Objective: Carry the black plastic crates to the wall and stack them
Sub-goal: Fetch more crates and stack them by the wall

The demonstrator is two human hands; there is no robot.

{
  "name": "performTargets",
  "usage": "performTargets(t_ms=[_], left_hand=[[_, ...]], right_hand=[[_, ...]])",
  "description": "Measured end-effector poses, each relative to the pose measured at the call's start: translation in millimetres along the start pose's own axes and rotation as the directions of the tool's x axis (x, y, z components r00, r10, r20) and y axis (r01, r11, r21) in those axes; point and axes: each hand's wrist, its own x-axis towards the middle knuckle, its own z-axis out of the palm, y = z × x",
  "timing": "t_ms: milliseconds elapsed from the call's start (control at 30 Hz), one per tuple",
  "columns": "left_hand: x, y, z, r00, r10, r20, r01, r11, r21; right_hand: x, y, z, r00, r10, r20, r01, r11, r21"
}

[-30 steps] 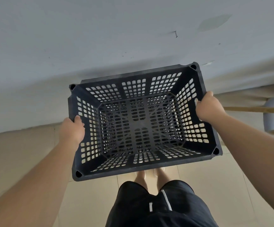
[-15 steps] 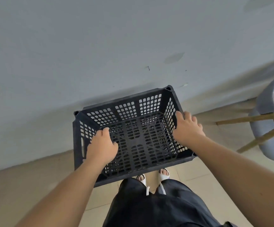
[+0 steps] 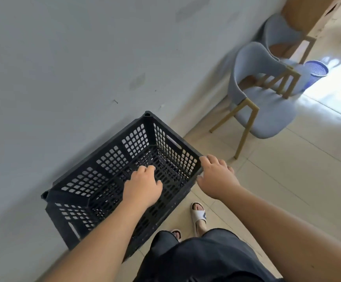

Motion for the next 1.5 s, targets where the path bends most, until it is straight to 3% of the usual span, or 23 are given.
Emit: performTargets(t_ms=[167,333,633,867,1133,1300,1500], left_hand=[[-4,52,1,0.982,0.182,0.042,-0.184,0.98,0.07],[-11,140,10,0.927,0.369,0.067,-0.375,0.912,0.168],[-94,355,81,0.711,0.679,0.184,-0.697,0.645,0.315],[-217,520,178,0.518,0.783,0.344,-0.842,0.395,0.368],[-340,667,275,0.236,0.828,0.509,-0.951,0.088,0.297],[-380,751,329,0.116,0.811,0.574,-0.959,-0.058,0.276],[-405,872,400,0.023,0.758,0.652,-0.962,-0.16,0.22]], right_hand=[[-46,48,1,0.981,0.185,-0.055,-0.178,0.977,0.121],[-99,123,1,0.908,0.405,-0.104,-0.368,0.892,0.263],[-237,293,28,0.686,0.718,-0.122,-0.58,0.64,0.503],[-389,436,66,0.445,0.892,-0.082,-0.677,0.395,0.621],[-531,548,126,0.12,0.984,0.13,-0.651,-0.02,0.759],[-573,617,145,0.001,0.973,0.232,-0.601,-0.185,0.778],[-605,723,152,-0.091,0.935,0.343,-0.582,-0.329,0.744]])
